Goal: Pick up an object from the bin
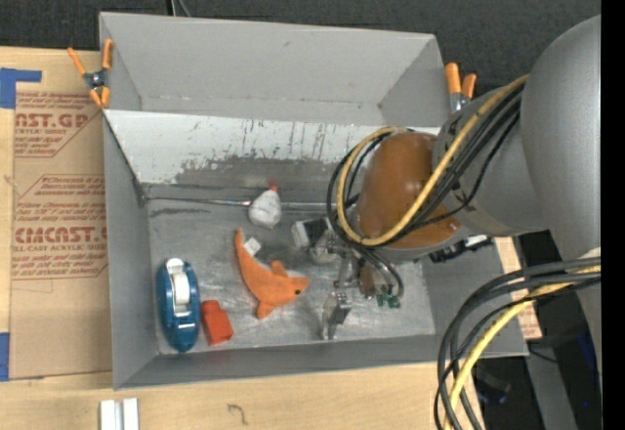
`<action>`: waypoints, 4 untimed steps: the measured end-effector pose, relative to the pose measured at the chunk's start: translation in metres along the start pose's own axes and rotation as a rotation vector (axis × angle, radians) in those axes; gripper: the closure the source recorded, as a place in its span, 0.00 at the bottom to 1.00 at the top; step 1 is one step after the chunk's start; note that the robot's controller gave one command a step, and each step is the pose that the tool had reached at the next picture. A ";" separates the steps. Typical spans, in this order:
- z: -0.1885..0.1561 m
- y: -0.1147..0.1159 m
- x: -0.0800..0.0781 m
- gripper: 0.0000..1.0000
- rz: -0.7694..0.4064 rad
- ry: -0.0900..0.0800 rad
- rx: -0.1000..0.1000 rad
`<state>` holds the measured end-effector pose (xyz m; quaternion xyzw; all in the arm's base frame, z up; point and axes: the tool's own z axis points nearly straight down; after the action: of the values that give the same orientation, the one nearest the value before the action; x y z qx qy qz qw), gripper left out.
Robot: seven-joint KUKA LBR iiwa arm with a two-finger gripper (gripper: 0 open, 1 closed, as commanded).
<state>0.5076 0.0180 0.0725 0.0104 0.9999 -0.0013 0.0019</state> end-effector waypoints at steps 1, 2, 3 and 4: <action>-0.010 0.022 -0.044 0.00 -0.143 0.005 -0.003; -0.011 0.073 -0.026 0.00 -0.130 0.001 -0.004; -0.001 0.072 -0.014 1.00 0.023 -0.001 -0.010; -0.001 0.072 -0.014 1.00 0.022 -0.001 -0.009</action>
Offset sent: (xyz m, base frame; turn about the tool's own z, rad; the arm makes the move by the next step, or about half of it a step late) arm 0.0206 0.0807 0.0103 -0.1323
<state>0.5232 0.0902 0.0733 0.0214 0.9998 0.0034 0.0026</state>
